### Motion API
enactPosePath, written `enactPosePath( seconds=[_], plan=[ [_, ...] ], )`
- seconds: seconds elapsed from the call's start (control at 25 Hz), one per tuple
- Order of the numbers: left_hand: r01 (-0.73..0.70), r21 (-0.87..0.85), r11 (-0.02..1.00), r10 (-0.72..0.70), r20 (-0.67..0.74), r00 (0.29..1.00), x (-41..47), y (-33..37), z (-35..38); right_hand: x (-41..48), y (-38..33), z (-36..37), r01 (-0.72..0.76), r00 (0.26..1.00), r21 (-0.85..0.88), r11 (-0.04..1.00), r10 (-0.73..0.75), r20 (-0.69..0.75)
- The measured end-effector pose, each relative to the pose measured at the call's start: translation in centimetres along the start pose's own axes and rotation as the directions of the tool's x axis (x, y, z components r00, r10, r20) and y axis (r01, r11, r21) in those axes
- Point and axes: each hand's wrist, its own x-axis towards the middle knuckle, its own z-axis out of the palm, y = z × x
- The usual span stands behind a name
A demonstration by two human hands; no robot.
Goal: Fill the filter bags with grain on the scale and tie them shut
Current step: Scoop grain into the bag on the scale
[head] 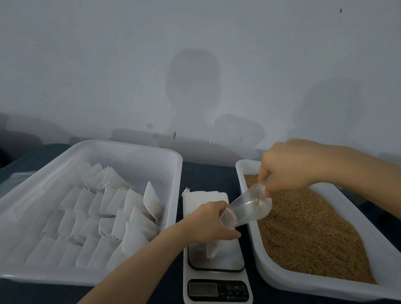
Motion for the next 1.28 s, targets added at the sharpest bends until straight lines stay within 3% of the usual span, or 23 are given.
enactPosePath(
  seconds=[0.16,0.32,0.48,0.56,0.64,0.72,0.8,1.04,1.2,1.28],
  plan=[
    [0.005,-0.019,1.000,-0.006,-0.012,1.000,-0.1,-0.1,-0.1,0.0,-2.5,-1.1,0.005,0.994,-0.297,0.955,-0.036,-0.100],
    [0.016,-0.026,1.000,-0.016,-0.026,1.000,-0.1,-0.2,-0.1,-1.2,-5.6,-0.9,0.008,0.942,-0.581,0.814,-0.200,-0.268],
    [0.036,-0.068,0.997,-0.037,-0.020,0.999,-0.3,-0.1,-0.4,-2.6,-6.1,0.2,0.020,0.935,-0.614,0.789,-0.231,-0.267],
    [0.038,-0.087,0.996,-0.039,-0.013,0.999,-0.4,-0.1,-0.5,-3.6,-4.6,1.1,-0.040,0.929,-0.568,0.822,-0.178,-0.324],
    [0.038,-0.097,0.995,-0.038,-0.006,0.999,-0.5,-0.1,-0.4,-4.7,-2.2,1.3,-0.119,0.878,-0.469,0.875,-0.128,-0.462],
    [0.050,-0.108,0.993,-0.052,-0.013,0.999,-0.6,0.0,-0.4,-5.2,1.6,2.5,-0.193,0.797,-0.295,0.936,-0.026,-0.603],
    [0.048,-0.101,0.994,-0.051,-0.021,0.998,-0.7,0.0,-0.4,-5.9,6.6,5.0,-0.241,0.748,-0.116,0.964,0.108,-0.655],
    [0.033,-0.090,0.995,-0.035,-0.022,0.999,-0.7,-0.1,-0.4,-5.8,18.0,18.5,-0.419,0.827,0.135,0.898,0.439,-0.352],
    [0.020,-0.088,0.996,-0.023,-0.029,0.999,-0.7,-0.1,-0.4,-5.3,15.3,23.0,-0.473,0.810,0.306,0.827,0.544,-0.219],
    [0.020,-0.093,0.995,-0.023,-0.026,0.999,-0.7,-0.2,-0.4,-5.3,11.9,23.3,-0.449,0.795,0.474,0.758,0.581,-0.175]
  ],
)
